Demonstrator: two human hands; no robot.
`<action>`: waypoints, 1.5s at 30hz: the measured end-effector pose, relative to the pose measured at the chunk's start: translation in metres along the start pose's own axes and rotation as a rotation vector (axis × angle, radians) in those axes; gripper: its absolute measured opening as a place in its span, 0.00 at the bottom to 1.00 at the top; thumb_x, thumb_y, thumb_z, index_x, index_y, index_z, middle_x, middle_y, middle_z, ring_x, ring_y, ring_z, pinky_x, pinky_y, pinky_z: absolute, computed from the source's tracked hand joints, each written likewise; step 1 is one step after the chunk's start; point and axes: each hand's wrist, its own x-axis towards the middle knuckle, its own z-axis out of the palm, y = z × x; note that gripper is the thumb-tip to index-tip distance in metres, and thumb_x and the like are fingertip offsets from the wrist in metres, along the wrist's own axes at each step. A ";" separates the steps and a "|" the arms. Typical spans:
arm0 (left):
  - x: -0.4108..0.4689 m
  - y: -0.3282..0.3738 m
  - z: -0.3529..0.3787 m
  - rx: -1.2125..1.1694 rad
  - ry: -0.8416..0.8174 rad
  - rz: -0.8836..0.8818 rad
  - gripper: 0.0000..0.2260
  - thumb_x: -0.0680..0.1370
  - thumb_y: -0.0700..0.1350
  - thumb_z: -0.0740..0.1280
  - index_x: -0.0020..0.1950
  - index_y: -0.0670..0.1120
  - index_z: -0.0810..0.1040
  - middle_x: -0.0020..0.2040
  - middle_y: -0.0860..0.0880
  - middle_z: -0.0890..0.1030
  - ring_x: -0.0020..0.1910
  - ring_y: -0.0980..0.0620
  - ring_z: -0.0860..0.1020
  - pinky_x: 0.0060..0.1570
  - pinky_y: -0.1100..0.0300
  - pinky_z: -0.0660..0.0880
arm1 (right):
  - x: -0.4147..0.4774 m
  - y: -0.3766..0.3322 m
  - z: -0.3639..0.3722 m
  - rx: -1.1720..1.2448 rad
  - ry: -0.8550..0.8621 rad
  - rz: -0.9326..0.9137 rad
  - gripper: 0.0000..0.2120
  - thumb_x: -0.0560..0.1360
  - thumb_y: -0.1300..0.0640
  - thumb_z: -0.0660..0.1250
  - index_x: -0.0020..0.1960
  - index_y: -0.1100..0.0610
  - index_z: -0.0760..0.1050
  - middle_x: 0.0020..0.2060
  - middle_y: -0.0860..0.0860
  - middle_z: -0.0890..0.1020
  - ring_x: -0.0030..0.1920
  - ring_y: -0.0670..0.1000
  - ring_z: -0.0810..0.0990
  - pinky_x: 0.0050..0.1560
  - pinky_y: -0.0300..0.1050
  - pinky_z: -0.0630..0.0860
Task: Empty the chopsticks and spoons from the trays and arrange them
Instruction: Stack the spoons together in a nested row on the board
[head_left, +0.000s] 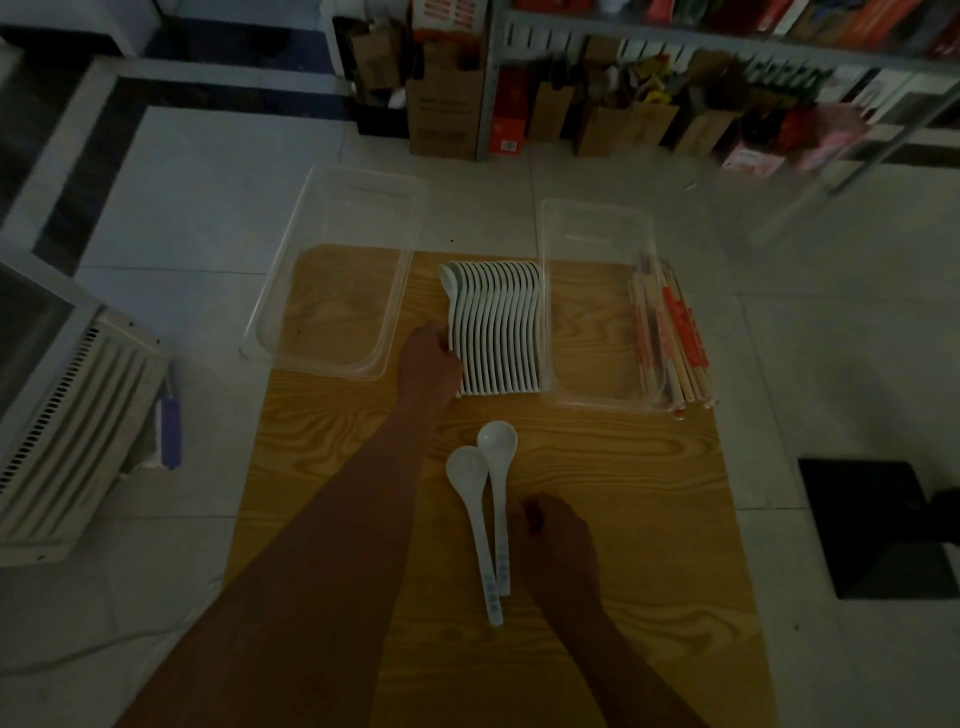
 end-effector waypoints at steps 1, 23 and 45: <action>0.000 -0.001 -0.001 0.009 -0.003 0.016 0.13 0.76 0.39 0.64 0.60 0.47 0.76 0.54 0.50 0.79 0.53 0.52 0.78 0.44 0.66 0.69 | -0.002 -0.002 0.000 0.006 -0.006 -0.004 0.09 0.80 0.45 0.61 0.48 0.48 0.76 0.40 0.42 0.79 0.40 0.41 0.78 0.43 0.42 0.80; -0.015 -0.008 -0.017 0.036 -0.046 0.066 0.10 0.77 0.34 0.61 0.55 0.43 0.78 0.39 0.50 0.75 0.36 0.56 0.73 0.30 0.70 0.64 | 0.006 -0.049 -0.009 0.098 0.176 0.028 0.07 0.78 0.48 0.67 0.50 0.49 0.81 0.40 0.41 0.82 0.39 0.39 0.80 0.42 0.40 0.80; -0.037 -0.048 0.002 -0.098 0.129 0.125 0.08 0.78 0.41 0.64 0.56 0.45 0.78 0.48 0.51 0.81 0.45 0.56 0.78 0.46 0.61 0.77 | 0.151 -0.181 0.031 -0.108 0.196 -0.003 0.09 0.73 0.53 0.73 0.47 0.59 0.80 0.42 0.53 0.83 0.43 0.53 0.83 0.33 0.39 0.67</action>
